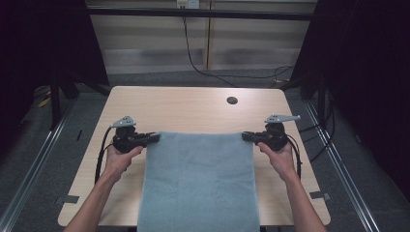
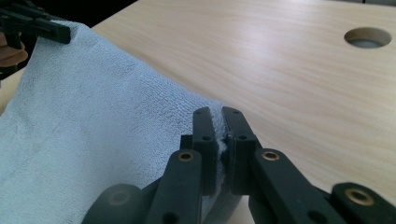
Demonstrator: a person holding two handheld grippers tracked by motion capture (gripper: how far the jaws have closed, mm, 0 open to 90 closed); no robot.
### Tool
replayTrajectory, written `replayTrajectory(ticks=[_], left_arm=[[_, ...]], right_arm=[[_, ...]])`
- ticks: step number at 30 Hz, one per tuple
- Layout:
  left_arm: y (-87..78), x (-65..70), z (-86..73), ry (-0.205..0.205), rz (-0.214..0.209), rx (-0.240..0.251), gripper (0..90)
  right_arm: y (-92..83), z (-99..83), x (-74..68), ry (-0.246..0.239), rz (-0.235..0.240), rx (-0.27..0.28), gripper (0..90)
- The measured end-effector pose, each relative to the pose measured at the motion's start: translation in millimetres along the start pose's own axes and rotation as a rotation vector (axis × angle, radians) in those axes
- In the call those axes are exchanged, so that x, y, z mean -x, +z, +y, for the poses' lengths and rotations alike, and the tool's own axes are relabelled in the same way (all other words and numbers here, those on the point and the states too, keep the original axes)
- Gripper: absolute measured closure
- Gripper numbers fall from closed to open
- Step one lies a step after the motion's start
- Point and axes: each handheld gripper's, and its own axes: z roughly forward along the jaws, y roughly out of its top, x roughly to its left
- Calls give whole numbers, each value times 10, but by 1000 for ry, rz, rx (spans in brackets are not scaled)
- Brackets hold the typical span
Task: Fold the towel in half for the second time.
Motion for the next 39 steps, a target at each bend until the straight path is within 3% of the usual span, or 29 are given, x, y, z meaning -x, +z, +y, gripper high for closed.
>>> replayTrajectory(ticks=[11,29,31,34,39], left_arm=[[-90,-57,361,36,31,25,791],[-129,-182,853,48,93,48,794],[-129,-176,915,54,95,56,794],[-168,-156,1032,26,60,101,795],[-219,-89,1133,65,82,112,797]], right_arm=[[-75,429,43,-22,-15,60,852],[-73,967,129,-28,-51,78,856],[-84,1013,129,-31,-54,84,857],[-122,1148,132,-61,-81,60,857],[-269,1302,94,-76,-77,108,857]])
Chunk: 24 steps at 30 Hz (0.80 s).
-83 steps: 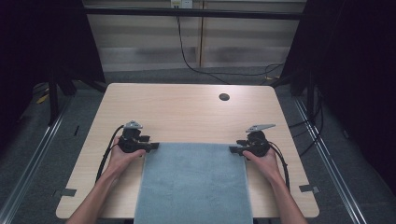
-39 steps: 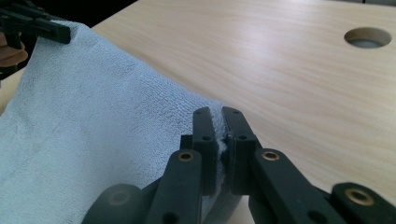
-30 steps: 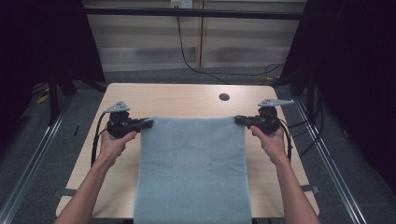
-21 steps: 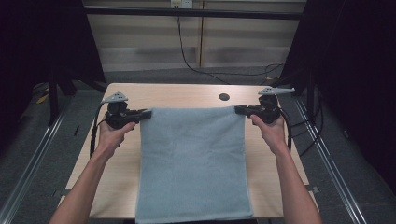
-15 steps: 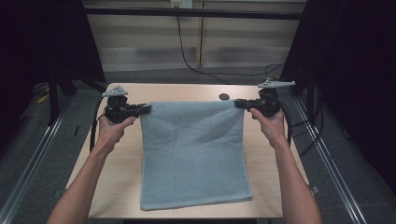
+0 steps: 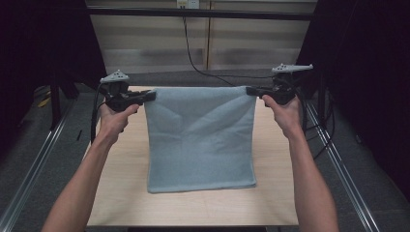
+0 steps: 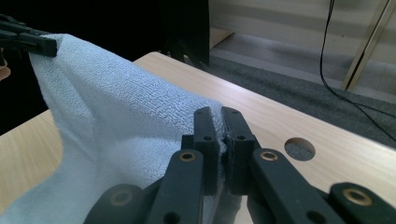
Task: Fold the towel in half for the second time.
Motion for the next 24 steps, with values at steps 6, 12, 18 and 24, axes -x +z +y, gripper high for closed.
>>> replayTrajectory(ticks=[6,12,18,24], left_arm=[[-7,46,-171,15,-10,-27,795],[-60,153,-403,29,-36,-26,795],[-176,304,-670,38,-76,-25,794],[-305,465,-929,52,-101,-36,788]], right_arm=[[-15,-170,-71,-24,29,-34,857],[-62,-428,-107,-19,62,-38,857],[-152,-706,-173,-7,95,-29,857],[-256,-985,-292,-7,132,-30,855]])
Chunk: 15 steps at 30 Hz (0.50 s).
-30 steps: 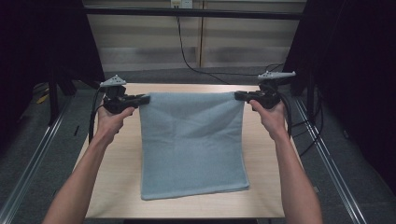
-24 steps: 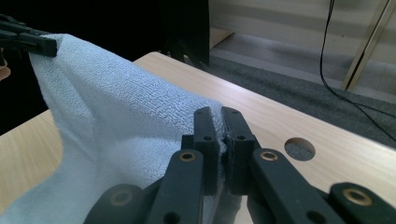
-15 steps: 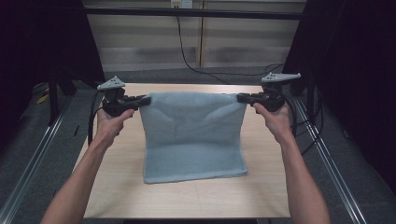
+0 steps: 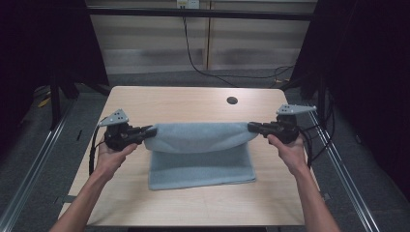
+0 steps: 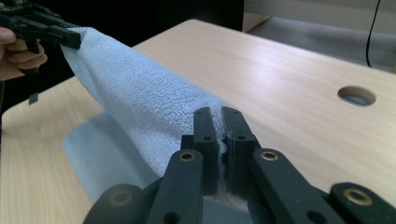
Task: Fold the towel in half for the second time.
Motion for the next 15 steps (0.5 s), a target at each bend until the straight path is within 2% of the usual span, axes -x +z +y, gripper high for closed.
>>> replayTrajectory(ticks=[6,10,13,15], left_arm=[[-22,131,-340,-15,-28,-34,779],[-2,189,-501,-21,-48,-74,776],[-19,230,-618,-26,-61,-110,762],[-44,272,-678,-22,-65,-126,745]], right_arm=[[-10,-370,-123,7,17,-40,849],[10,-614,-193,20,22,-82,836],[-12,-775,-237,42,35,-82,812],[-18,-858,-274,36,34,-107,790]])
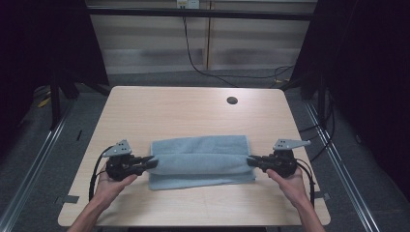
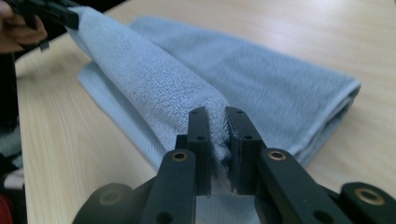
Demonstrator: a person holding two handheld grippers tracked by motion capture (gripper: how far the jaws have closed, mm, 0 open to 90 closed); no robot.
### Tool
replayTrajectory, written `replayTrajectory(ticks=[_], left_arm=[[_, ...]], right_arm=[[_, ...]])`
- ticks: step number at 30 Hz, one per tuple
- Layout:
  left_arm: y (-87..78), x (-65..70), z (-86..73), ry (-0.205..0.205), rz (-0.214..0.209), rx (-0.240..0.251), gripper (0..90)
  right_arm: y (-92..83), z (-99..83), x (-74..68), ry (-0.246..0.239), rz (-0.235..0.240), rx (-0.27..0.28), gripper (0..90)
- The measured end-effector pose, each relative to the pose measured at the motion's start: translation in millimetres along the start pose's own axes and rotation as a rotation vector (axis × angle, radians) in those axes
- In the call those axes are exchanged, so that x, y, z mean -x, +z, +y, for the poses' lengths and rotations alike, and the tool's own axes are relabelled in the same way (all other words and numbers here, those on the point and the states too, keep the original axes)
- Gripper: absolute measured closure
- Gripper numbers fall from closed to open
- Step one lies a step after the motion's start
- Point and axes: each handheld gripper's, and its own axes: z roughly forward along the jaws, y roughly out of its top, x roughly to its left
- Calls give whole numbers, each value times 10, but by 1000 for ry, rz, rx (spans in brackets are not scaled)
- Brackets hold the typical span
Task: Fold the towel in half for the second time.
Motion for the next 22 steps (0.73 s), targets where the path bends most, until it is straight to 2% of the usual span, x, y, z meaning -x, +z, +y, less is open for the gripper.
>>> replayTrajectory(ticks=[2,4,7,9,12,14,16,17,19,22], left_arm=[[-41,45,-41,-11,-16,6,705],[-110,83,-45,-17,-32,33,631],[-180,102,-13,-11,-11,60,565],[-191,56,-8,-25,22,65,524],[-198,-68,-35,-39,60,36,431],[-212,-163,-80,-65,105,39,402],[-226,-234,-126,-86,121,21,343],[-246,-261,-151,-84,143,18,330],[-288,-307,-213,-112,163,24,301],[-306,-319,-299,-124,193,22,270]], right_arm=[[-14,-47,-38,7,4,-3,741],[-52,-67,-82,13,14,12,685],[-124,-71,-140,13,12,51,623],[-152,-82,-145,22,-6,73,598],[-170,-122,-120,44,-36,81,549],[-204,-152,-100,59,-75,99,517],[-253,-189,-69,70,-114,124,474],[-272,-210,-51,89,-135,133,464],[-292,-253,-9,107,-163,135,428],[-293,-289,23,123,-175,126,407]])
